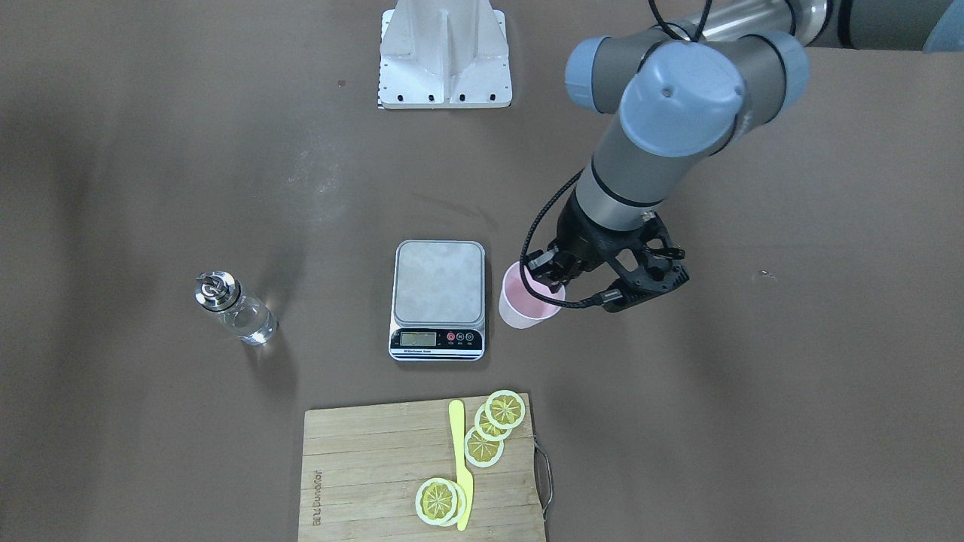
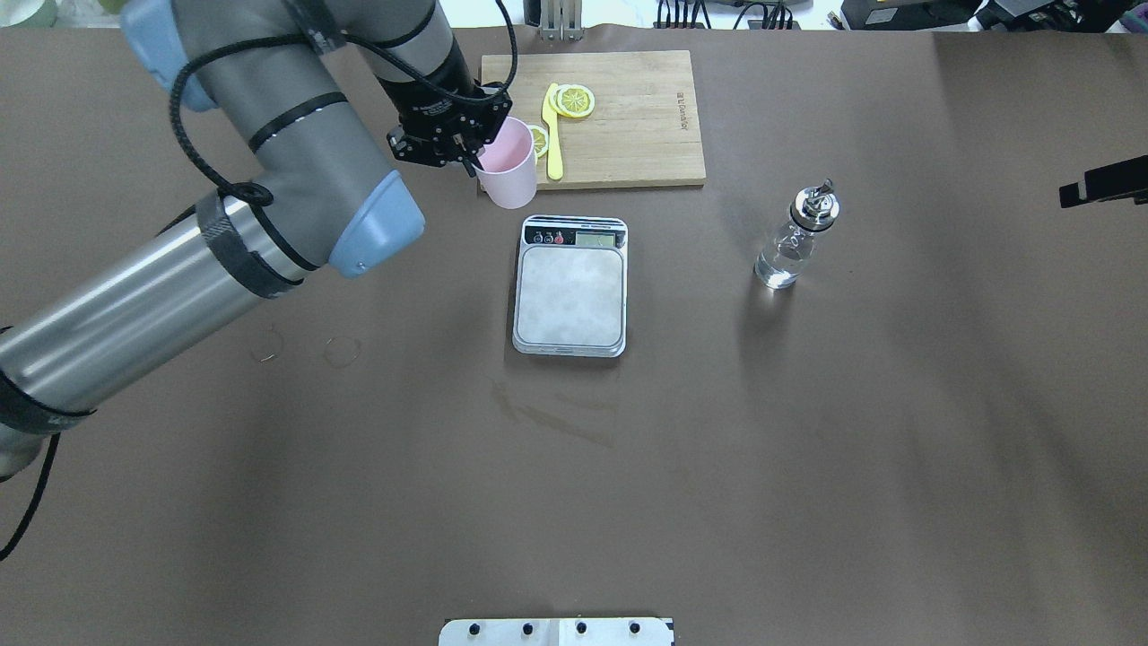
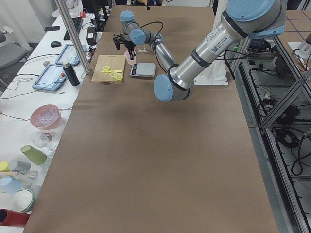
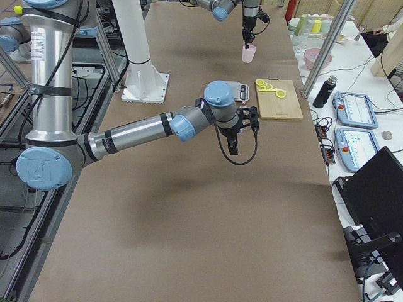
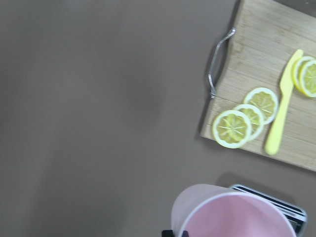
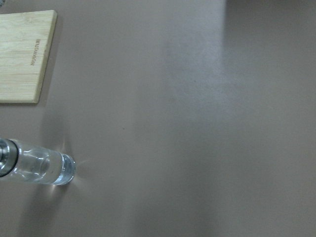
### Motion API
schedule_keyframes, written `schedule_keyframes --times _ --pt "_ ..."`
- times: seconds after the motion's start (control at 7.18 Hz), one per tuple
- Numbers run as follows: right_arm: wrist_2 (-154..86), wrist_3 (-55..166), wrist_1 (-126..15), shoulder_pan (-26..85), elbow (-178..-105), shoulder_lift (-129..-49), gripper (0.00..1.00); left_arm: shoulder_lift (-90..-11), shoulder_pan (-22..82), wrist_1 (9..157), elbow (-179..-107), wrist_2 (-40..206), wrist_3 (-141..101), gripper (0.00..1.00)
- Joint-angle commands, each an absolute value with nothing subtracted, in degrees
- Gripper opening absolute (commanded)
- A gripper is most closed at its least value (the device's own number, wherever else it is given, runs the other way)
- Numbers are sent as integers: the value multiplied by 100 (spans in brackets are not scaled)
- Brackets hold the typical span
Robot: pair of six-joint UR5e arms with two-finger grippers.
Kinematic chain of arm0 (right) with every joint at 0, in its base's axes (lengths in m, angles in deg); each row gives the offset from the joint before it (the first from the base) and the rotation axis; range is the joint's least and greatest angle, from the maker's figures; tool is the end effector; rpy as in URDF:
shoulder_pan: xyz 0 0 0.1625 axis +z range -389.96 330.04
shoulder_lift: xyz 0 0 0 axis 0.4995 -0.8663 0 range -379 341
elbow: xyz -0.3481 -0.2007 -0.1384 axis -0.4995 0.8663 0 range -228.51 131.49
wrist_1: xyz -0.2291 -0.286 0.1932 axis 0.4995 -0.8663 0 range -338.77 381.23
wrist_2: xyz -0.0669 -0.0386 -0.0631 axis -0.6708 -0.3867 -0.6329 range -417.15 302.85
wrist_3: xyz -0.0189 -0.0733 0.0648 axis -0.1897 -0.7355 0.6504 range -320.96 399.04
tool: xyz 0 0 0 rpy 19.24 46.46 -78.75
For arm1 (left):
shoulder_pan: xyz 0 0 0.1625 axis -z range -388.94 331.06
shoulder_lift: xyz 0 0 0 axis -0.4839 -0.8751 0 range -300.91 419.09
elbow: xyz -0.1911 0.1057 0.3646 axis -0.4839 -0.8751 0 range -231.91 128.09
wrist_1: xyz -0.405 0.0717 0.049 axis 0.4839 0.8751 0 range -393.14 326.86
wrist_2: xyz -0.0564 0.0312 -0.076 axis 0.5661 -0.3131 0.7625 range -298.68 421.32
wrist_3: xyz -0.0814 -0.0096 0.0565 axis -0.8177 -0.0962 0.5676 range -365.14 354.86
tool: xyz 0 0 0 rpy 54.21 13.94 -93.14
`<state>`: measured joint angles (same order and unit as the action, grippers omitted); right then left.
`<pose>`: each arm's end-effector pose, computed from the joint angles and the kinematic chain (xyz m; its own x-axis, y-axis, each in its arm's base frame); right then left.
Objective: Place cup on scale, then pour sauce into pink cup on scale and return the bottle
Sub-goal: 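Carry the pink cup with the left gripper and set it on the scale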
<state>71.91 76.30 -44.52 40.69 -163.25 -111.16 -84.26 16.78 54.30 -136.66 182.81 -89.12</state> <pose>-0.0894 -0.4677 0.4168 0.5992 -0.1591 0.7846 -0.1710 0.9320 0.3195 0.4538 -0.5817 0.1127 0.5231 -0.4082 -0.7481 0.2970 0.9101 -0.2890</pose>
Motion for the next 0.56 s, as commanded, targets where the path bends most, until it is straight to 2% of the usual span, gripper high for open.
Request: schedule_keyframes --times 0.0,0.42 --pt "7047 7727 -4337 3789 -16435 -10778 98 -8620 1028 5492 -13366 17639 -9364 0" --pt "6784 7920 -4337 3640 -16470 -10795 99 -8620 718 5493 -13295 17470 -9488 0"
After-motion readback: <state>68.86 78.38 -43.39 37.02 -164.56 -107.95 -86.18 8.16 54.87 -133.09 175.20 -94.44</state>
